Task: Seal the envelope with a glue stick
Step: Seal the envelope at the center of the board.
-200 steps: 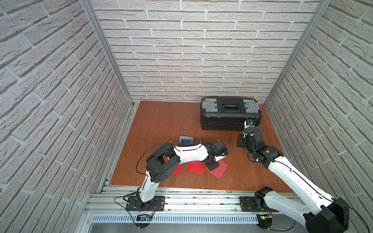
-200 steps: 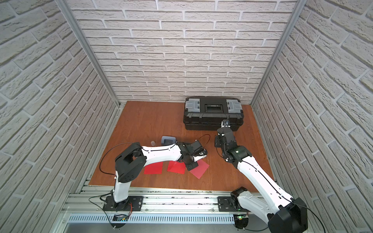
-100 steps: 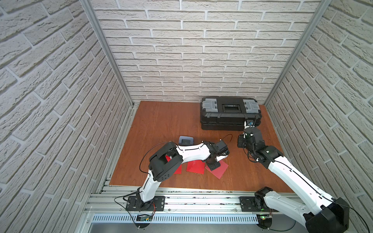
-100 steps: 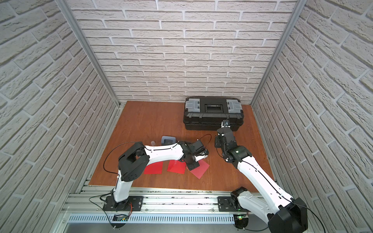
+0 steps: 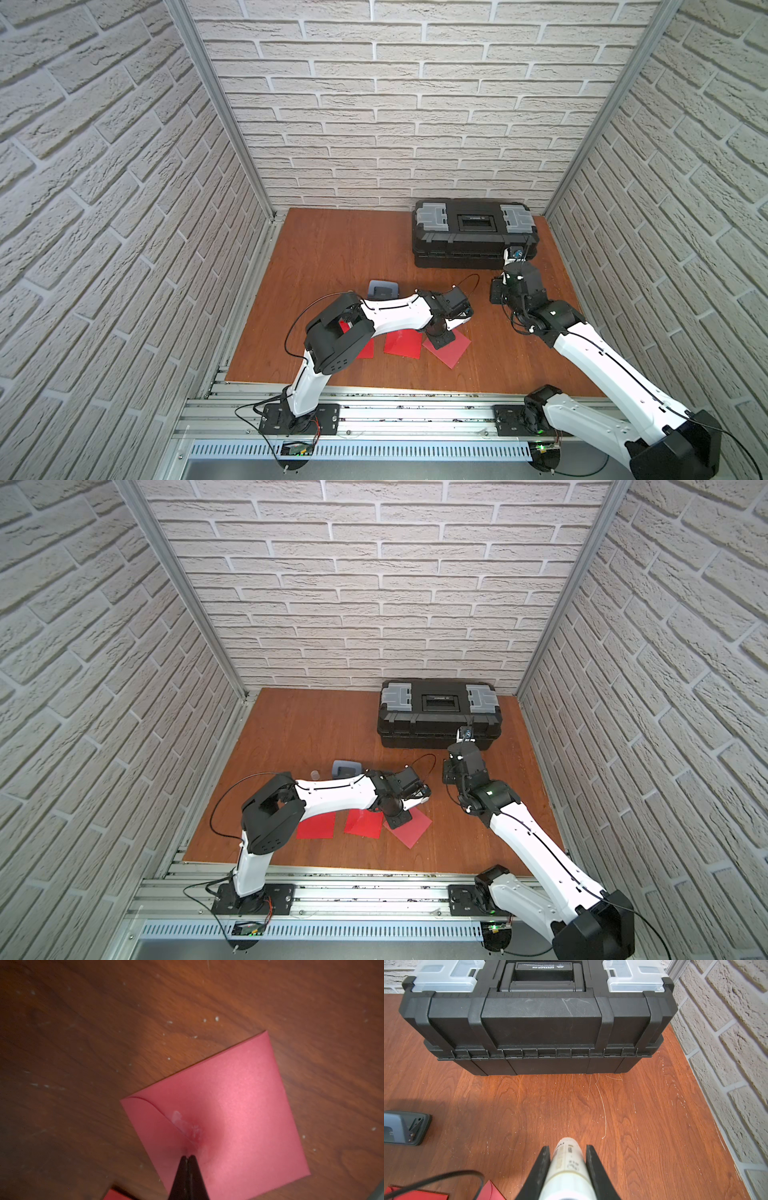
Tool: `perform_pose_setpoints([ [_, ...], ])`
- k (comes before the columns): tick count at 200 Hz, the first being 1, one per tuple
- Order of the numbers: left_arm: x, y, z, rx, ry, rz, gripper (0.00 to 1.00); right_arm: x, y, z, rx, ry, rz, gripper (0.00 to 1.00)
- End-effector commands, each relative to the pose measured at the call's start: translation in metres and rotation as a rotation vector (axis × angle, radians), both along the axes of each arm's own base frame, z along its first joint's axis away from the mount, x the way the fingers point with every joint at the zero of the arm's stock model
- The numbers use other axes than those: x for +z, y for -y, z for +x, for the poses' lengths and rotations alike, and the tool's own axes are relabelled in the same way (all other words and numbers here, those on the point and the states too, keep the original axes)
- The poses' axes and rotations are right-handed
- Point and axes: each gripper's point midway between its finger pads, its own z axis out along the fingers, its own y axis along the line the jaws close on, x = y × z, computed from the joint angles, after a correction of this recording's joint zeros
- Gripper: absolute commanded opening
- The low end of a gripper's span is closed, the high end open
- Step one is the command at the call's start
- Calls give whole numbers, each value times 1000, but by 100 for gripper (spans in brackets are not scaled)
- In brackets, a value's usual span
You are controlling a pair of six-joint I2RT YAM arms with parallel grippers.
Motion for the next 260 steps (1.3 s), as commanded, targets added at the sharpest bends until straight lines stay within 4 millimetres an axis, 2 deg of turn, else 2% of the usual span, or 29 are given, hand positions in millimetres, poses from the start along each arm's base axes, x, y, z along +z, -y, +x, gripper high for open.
perform_pose_setpoints([
  [1, 18, 11, 9, 14, 17, -72, 4, 20, 2, 4, -15, 60, 18, 3],
  [43, -3, 10, 2, 6, -36, -40, 4, 20, 3, 3, -15, 57, 15, 2],
  [64, -21, 5, -7, -13, -80, -2, 4, 19, 4, 1, -17, 56, 10, 3],
  [88, -48, -13, -17, -63, -81, 141, 3, 18, 5, 1, -20, 54, 8, 3],
  [105, -55, -23, -16, -76, -56, 206, 3, 18, 4, 2, -18, 56, 11, 3],
  [131, -43, -23, -7, -73, -7, 198, 3, 20, 4, 3, -17, 57, 10, 3],
  [173, 3, 1, 13, -43, 43, 61, 7, 24, 2, 3, -14, 63, 19, 3],
  [195, 19, 10, 21, -18, 51, -3, 7, 25, 2, 3, -14, 65, 21, 3],
  [230, 18, 17, 26, 6, 26, -50, 7, 25, 0, 4, -10, 65, 26, 3],
  [260, 4, 19, 23, -7, -1, -38, 7, 25, 1, 5, -10, 65, 25, 3],
])
